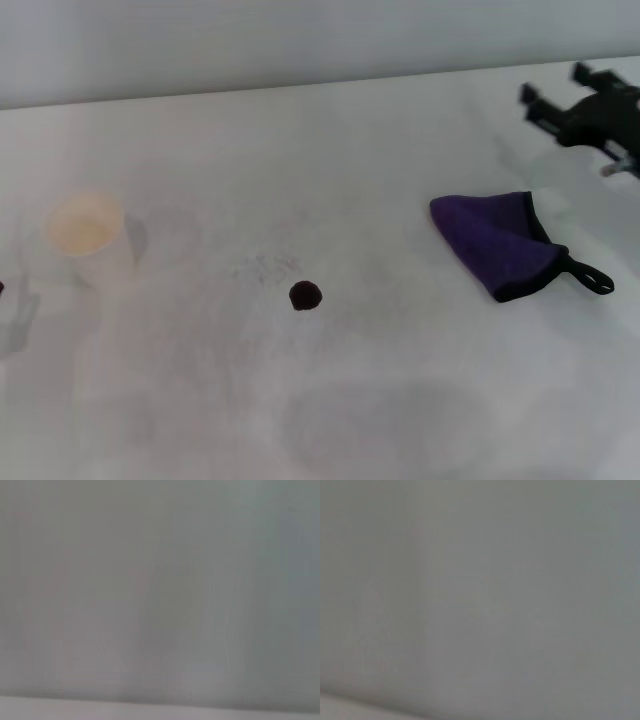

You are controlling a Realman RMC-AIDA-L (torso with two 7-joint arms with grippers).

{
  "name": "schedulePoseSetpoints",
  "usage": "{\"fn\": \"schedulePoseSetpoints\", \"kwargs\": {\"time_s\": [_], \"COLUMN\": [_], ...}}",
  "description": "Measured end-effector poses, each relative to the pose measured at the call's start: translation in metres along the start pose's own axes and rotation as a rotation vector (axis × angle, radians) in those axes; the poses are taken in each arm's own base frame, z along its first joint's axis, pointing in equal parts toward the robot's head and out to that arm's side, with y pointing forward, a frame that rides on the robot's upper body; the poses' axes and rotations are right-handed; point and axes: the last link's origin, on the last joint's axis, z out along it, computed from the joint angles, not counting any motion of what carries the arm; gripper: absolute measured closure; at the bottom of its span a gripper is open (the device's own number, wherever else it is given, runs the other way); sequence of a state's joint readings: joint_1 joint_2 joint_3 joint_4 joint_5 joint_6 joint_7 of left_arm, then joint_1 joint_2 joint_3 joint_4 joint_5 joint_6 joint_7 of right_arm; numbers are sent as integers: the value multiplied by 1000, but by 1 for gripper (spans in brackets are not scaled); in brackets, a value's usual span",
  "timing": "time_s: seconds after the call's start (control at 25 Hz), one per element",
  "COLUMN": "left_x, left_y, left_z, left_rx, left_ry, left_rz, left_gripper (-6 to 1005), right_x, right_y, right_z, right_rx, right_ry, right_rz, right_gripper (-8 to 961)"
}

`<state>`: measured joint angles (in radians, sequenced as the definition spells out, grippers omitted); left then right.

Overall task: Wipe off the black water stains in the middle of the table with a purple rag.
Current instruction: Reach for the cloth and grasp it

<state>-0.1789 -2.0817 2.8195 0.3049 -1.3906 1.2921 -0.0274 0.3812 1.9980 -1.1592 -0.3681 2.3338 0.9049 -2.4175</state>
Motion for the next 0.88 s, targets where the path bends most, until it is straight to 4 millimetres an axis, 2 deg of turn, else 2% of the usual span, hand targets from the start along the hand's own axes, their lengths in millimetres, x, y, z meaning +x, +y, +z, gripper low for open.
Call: {"fn": "schedulePoseSetpoints", "kwargs": {"time_s": [0.12,0.32,0.64,0.76,0.88], "left_x": [5,12,18,17,16], "left_y": [-6,-12,-19,-21,-21], "left_z": [11,23,31,29,29], "left_rx": [-11,-23,-7,17,19], "left_ry": [17,36,53,54,50], "left_rz": [-3,2,18,4,0], "left_gripper": [135,137,138,138,138], "right_x": [-13,-50,-105,-118,-117], "right_y": [12,30,72,84,94], "right_z": [15,34,49,51,52], "right_rx": [-97,-264,-369,-367,-359], "right_ry": [78,249,597,708,833], "right_rz": [-33,-137,-352,-422,-486], "right_gripper": [145,146,150,151,152]}}
